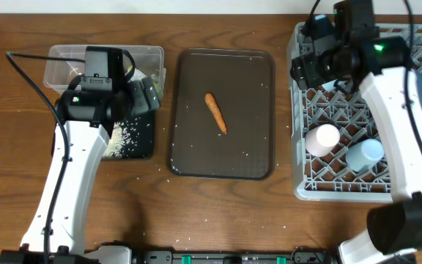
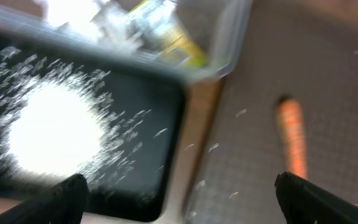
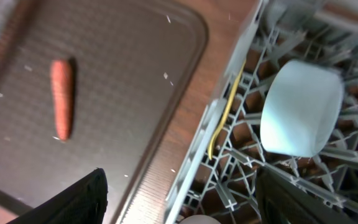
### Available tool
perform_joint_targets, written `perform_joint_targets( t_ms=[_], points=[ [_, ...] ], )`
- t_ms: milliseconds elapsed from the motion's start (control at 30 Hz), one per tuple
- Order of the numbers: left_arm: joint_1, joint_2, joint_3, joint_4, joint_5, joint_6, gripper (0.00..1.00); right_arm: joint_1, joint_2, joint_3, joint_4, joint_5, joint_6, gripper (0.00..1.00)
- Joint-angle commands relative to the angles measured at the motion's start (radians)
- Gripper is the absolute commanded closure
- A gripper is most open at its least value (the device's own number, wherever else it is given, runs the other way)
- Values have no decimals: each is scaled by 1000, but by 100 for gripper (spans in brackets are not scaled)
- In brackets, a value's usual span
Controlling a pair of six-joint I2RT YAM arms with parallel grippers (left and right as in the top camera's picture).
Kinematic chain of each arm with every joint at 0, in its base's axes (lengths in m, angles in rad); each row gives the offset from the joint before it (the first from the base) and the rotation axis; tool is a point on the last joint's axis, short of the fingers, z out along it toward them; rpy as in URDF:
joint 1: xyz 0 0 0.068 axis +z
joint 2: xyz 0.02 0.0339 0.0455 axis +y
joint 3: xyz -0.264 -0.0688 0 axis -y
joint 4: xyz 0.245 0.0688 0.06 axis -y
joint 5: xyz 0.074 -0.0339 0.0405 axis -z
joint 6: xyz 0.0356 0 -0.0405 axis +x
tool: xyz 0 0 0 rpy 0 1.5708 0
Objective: Sort waste into correct bins and load items into the dishwasher rack
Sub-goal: 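Grasp the carrot on the brown tray with the left gripper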
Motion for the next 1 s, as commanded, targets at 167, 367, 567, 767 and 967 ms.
perform_joint_targets(
  t_ms=[167, 367, 567, 767, 967],
  points=[
    [-147, 172, 5, 206, 121, -95, 3, -44, -14, 13, -35, -3, 106, 23],
    [-302, 359, 5, 343, -14, -212, 3, -87, -14, 12, -72, -3, 161, 21],
    [-400, 465, 5, 412, -164, -286, 3, -108, -14, 12, -109, -3, 163, 21],
    [-435, 558, 5, 460, -193, -294, 3, -109, -14, 11, -134, -3, 163, 20],
    [-434, 632, 5, 510, -221, -323, 8, -109, -14, 11, -145, -3, 163, 16]
  ],
)
